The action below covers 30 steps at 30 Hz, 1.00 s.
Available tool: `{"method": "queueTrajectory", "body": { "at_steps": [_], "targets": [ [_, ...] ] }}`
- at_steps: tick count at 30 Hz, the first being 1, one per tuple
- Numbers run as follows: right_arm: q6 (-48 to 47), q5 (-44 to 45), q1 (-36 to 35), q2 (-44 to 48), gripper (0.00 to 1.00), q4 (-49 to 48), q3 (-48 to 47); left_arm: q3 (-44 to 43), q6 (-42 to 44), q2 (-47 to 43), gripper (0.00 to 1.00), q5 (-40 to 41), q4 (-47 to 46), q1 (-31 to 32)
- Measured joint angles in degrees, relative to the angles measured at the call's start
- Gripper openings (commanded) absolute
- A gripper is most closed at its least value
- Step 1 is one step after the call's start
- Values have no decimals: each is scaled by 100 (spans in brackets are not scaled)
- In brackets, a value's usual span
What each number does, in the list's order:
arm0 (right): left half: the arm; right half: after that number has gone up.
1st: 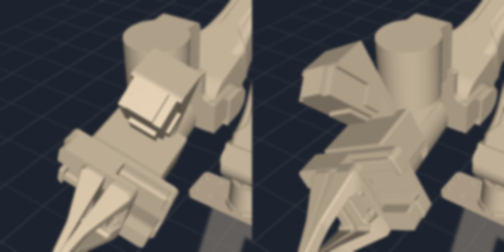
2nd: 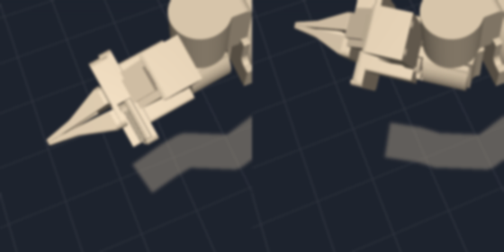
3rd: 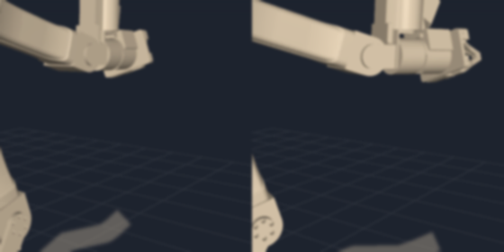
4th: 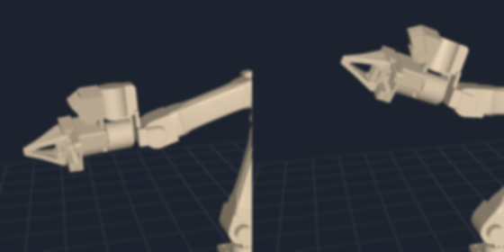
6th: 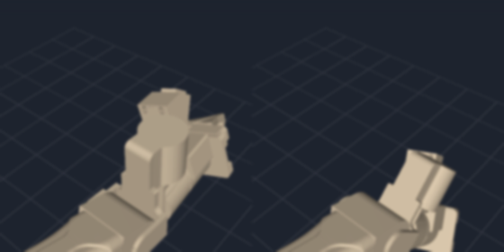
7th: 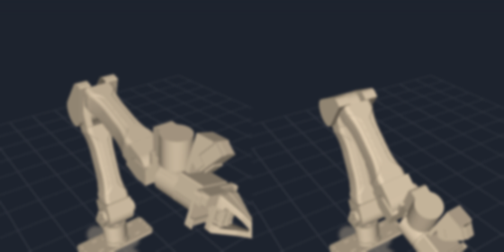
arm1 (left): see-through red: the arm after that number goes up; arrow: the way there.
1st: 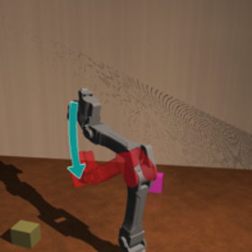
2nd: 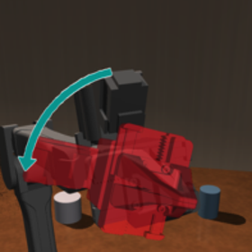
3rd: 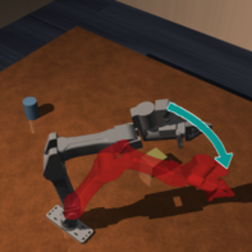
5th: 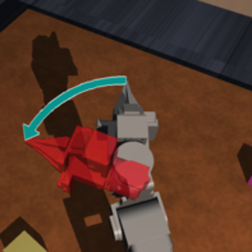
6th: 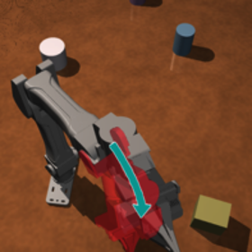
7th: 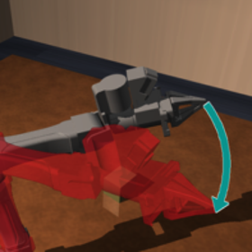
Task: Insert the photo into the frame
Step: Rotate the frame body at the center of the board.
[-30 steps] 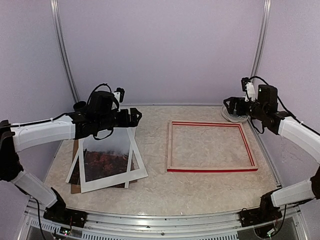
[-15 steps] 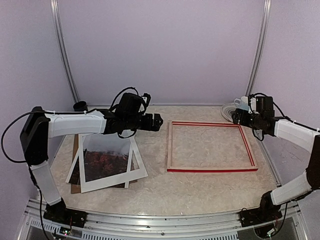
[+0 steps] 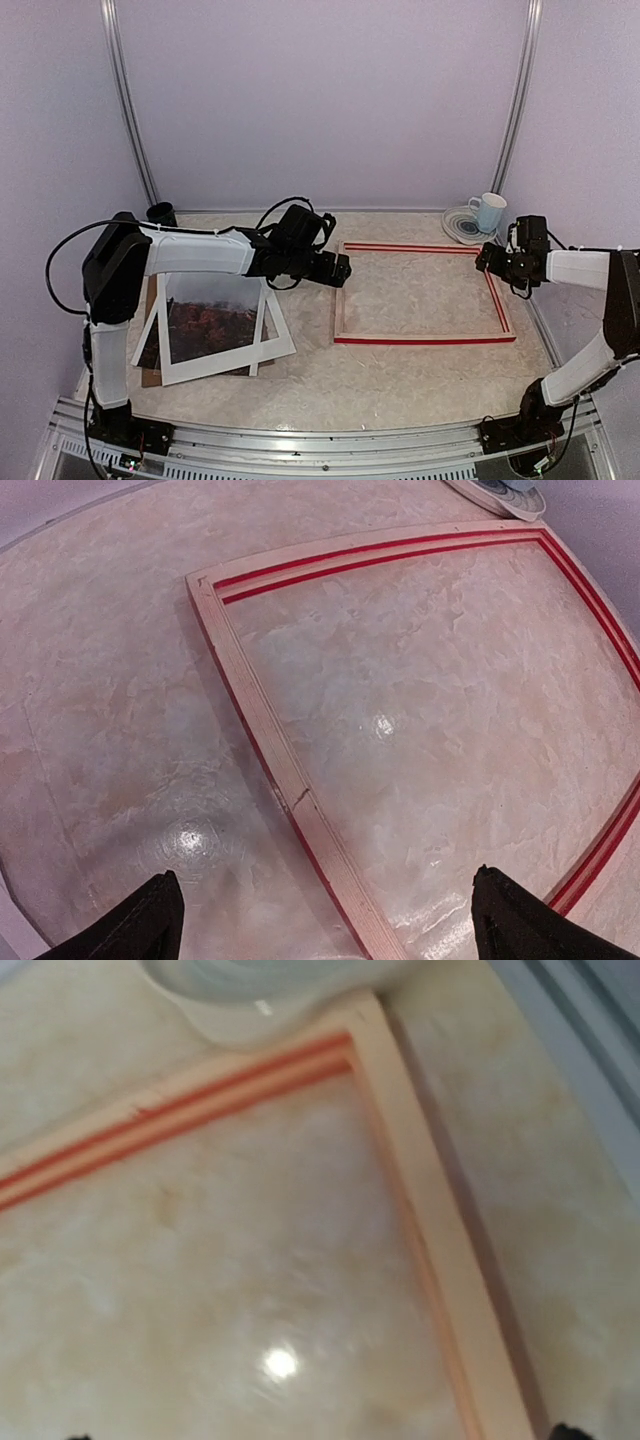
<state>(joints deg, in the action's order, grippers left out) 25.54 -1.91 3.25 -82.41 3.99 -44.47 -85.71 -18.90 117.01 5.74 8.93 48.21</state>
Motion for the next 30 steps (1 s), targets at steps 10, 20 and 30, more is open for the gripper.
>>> {"method": "queueTrajectory", "body": {
  "at_steps": [10,20,30],
  "targets": [
    [133,-105,70,-251,99,-116,208,-417,-273,535,99,-435,76,-57],
    [136,-83,120,-258,99,-232,470,-481,-597,826,99,-848,52,-227],
    [133,-107,140,-415,99,-308,544,-616,-782,1093,99,-1132,4,-254]
  ]
}}
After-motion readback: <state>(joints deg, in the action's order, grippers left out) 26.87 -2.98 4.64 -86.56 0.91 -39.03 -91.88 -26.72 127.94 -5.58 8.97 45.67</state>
